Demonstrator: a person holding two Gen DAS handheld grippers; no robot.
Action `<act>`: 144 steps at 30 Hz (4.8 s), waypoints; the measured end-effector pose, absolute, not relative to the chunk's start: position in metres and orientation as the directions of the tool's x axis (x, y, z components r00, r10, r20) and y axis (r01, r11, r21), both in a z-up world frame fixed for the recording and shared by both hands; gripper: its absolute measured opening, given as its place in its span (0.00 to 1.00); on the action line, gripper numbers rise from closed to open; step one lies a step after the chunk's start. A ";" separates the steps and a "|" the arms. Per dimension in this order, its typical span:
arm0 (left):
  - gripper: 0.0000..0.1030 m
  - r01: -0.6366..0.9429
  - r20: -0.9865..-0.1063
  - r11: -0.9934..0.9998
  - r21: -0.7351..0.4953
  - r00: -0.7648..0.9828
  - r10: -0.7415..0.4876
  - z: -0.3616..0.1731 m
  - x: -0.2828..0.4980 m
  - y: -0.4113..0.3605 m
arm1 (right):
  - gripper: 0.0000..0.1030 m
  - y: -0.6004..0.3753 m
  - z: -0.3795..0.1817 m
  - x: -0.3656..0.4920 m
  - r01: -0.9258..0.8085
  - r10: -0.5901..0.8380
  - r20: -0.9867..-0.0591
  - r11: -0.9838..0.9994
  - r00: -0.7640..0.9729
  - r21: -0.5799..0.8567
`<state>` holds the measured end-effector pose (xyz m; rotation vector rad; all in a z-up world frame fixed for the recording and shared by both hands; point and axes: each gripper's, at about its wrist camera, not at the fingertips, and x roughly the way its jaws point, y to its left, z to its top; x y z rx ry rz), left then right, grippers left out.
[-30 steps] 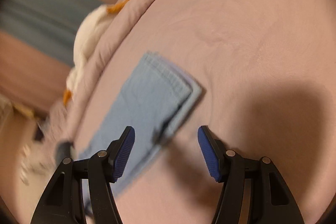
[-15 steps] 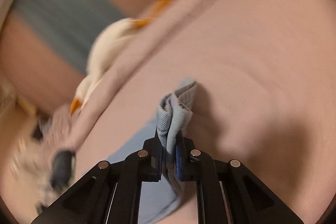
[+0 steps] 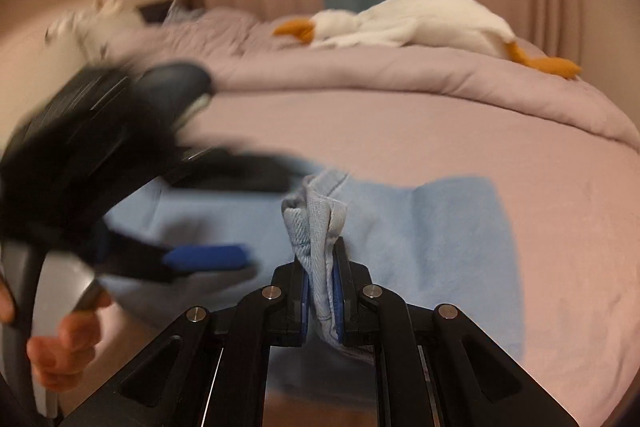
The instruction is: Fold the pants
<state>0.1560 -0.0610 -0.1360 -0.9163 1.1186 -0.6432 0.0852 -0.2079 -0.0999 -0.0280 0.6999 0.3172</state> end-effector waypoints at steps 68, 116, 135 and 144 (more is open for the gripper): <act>0.37 0.251 -0.785 0.899 -0.360 0.438 -0.437 -0.130 0.115 -0.079 | 0.34 -0.267 -0.119 0.081 -0.145 0.188 -0.831 0.981 0.524 0.130; 0.70 -0.189 -0.704 0.838 -0.513 0.650 -0.284 -0.136 0.008 0.119 | 0.41 -0.154 -0.133 0.085 -0.308 0.288 -0.812 0.941 0.508 0.141; 0.70 -0.221 -0.687 0.818 -0.531 0.677 -0.263 -0.143 0.004 0.143 | 0.58 -0.100 -0.139 0.089 -0.391 0.242 -0.814 0.920 0.529 0.019; 0.70 -0.200 -0.669 0.818 -0.539 0.691 -0.272 -0.144 0.003 0.146 | 0.58 -0.097 -0.111 0.098 -0.402 0.278 -0.778 0.915 0.564 0.035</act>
